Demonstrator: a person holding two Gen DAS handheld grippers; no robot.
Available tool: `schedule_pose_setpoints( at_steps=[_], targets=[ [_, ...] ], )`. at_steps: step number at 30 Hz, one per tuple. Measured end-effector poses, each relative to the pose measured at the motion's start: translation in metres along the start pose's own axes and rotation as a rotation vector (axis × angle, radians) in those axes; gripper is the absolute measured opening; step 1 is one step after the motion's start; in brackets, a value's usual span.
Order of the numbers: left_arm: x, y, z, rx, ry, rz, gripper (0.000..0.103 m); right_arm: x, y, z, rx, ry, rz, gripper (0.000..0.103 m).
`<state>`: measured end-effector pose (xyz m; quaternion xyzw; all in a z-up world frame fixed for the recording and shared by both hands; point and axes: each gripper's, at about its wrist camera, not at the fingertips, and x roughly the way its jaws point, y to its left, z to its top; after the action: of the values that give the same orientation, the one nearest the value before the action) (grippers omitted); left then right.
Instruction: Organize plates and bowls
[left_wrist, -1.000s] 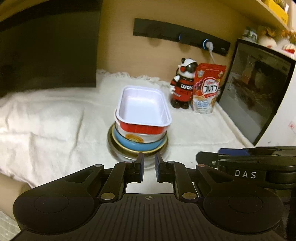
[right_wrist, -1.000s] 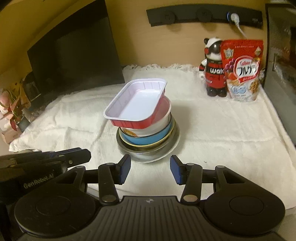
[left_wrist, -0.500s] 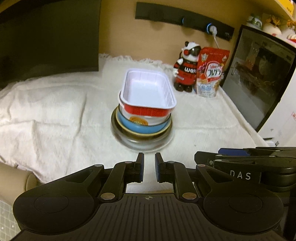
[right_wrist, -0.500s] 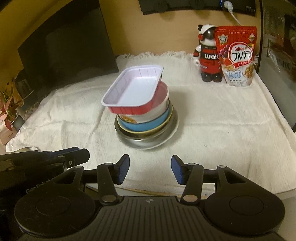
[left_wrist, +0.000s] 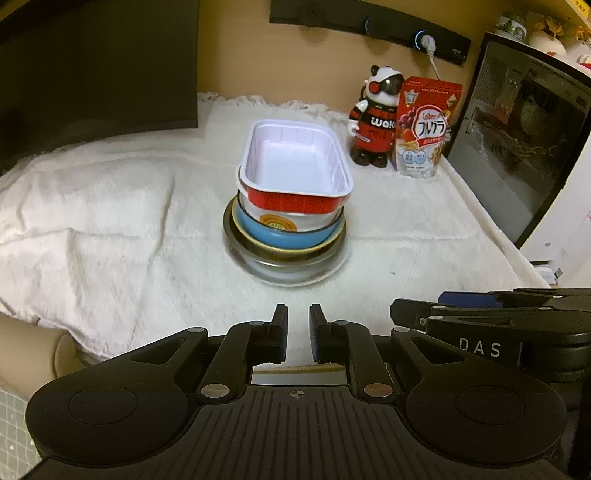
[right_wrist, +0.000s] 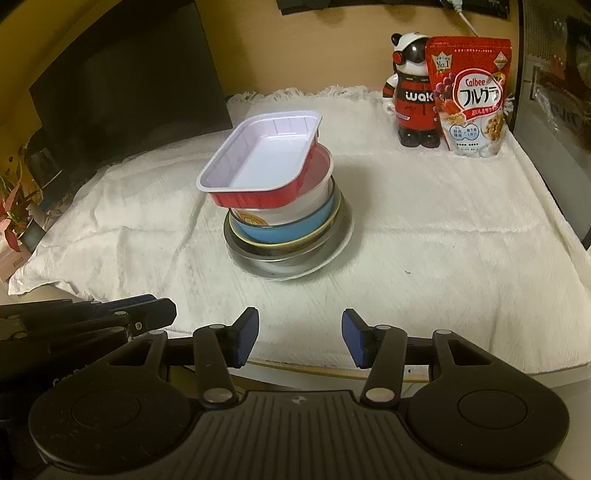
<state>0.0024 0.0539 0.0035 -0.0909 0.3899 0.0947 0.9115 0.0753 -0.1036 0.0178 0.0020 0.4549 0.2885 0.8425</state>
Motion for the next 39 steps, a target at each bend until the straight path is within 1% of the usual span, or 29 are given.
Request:
schedule_pose_setpoints(
  at_steps=[23,39],
  targets=[
    [0.001,-0.0012,-0.001,0.005,-0.001,-0.005,0.015,-0.0002,-0.0004,0.0009,-0.01,0.002,0.037,0.05],
    [0.0007,-0.0038,-0.0014,0.004,0.004,-0.009,0.015,-0.001,-0.0003,-0.0007,-0.011,0.005,0.038,0.05]
  ],
)
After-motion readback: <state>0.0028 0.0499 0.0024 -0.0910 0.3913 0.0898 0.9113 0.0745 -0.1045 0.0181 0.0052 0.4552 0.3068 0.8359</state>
